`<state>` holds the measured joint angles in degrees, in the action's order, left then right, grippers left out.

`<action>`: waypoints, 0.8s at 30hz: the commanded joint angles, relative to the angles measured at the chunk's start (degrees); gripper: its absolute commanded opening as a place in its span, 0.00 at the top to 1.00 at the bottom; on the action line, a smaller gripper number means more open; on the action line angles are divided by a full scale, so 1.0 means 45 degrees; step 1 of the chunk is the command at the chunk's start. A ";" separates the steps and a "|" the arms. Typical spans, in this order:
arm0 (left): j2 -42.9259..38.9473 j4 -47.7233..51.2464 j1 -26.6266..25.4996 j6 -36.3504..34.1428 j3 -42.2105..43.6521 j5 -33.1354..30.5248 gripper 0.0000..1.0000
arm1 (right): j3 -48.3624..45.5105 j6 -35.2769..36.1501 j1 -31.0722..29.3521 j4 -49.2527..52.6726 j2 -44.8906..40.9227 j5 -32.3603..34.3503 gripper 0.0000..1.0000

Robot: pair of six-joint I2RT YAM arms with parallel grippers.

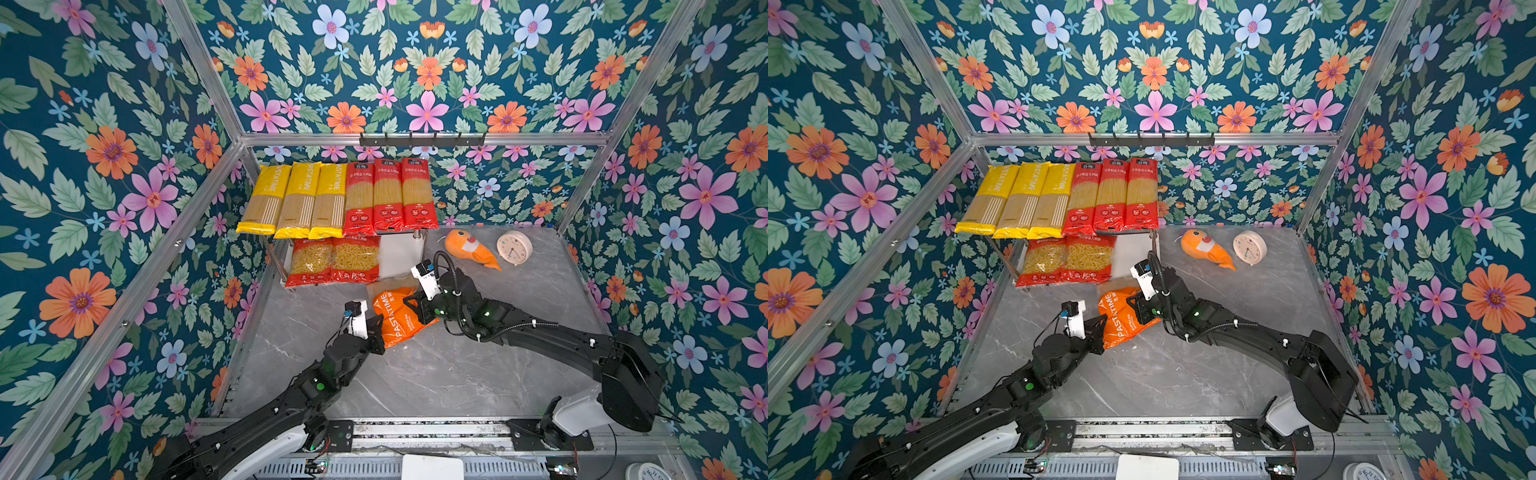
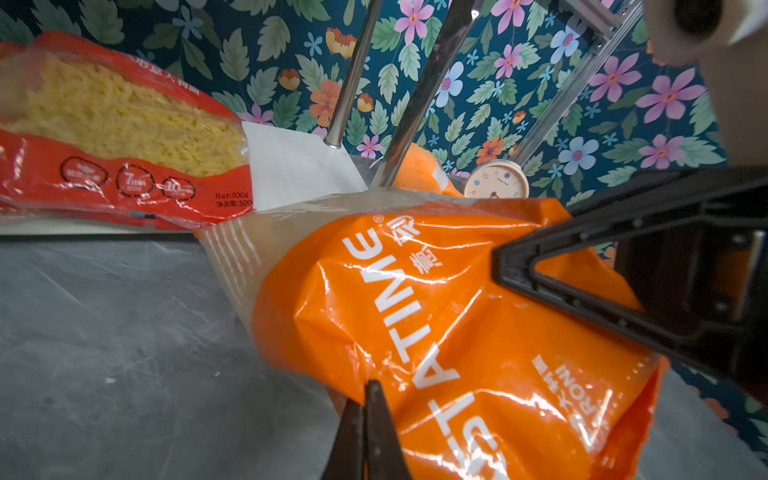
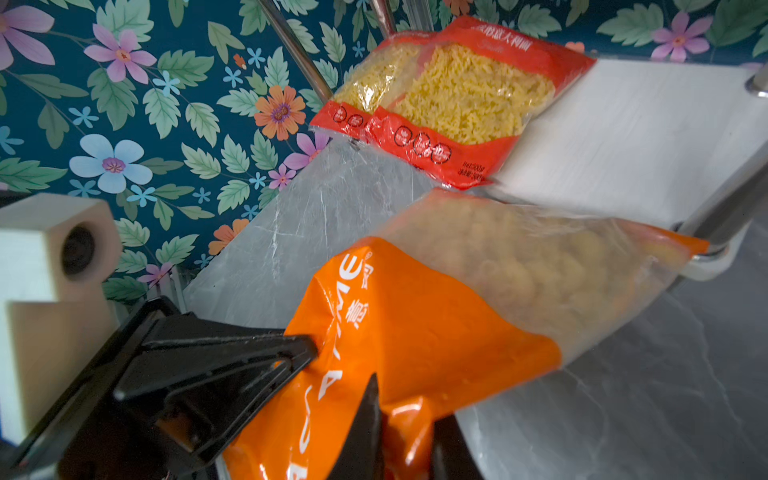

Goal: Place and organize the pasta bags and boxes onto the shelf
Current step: 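Lift and carry the orange bag with both grippers to the lower shelf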

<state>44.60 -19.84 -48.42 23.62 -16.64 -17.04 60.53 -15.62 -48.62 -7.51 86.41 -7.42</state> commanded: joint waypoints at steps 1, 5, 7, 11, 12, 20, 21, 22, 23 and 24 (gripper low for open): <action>0.0505 -0.1371 0.0017 -0.1983 -0.0598 -0.0818 1.00 | 0.0164 0.1125 -0.0035 -0.2883 0.0053 0.0393 1.00; 0.1254 -0.2071 0.0261 -0.3042 -0.1014 -0.1154 1.00 | 0.0123 0.1722 -0.0021 -0.3953 0.0244 0.0648 1.00; 0.1616 -0.2638 0.0400 -0.3483 -0.1086 -0.1216 1.00 | 0.0067 0.2039 -0.0024 -0.4586 0.0447 0.0724 1.00; 0.2278 -0.3209 0.0887 -0.4104 -0.1426 -0.1275 1.00 | -0.0073 0.2623 0.0009 -0.6030 0.1011 0.1214 1.00; 0.2426 -0.3192 0.1054 -0.4171 -0.1595 -0.1226 1.00 | -0.0054 0.2764 0.0019 -0.6323 0.1148 0.1334 1.00; 0.3283 -0.3912 0.2153 -0.4819 -0.2152 -0.0417 1.00 | -0.0063 0.3360 0.0236 -0.8287 0.2228 0.1857 1.00; 0.3456 -0.4041 0.2240 -0.4992 -0.2217 -0.0348 1.00 | -0.0065 0.3462 0.0257 -0.8530 0.2382 0.1916 1.00; 0.3631 -0.4270 0.2294 -0.5138 -0.2240 -0.0360 1.00 | -0.0082 0.3578 0.0280 -0.8870 0.2525 0.1959 1.00; 0.3831 -0.4532 0.2337 -0.5238 -0.2220 -0.0373 1.00 | -0.0090 0.3695 0.0286 -0.9150 0.2669 0.2040 1.00; 0.4093 -0.4822 0.2395 -0.5363 -0.2238 -0.0373 1.00 | -0.0083 0.3840 0.0297 -0.9507 0.2832 0.2143 1.00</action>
<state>61.73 -33.12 -37.98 2.20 -26.15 -20.45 59.92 -1.54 -47.24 -39.05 98.26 1.63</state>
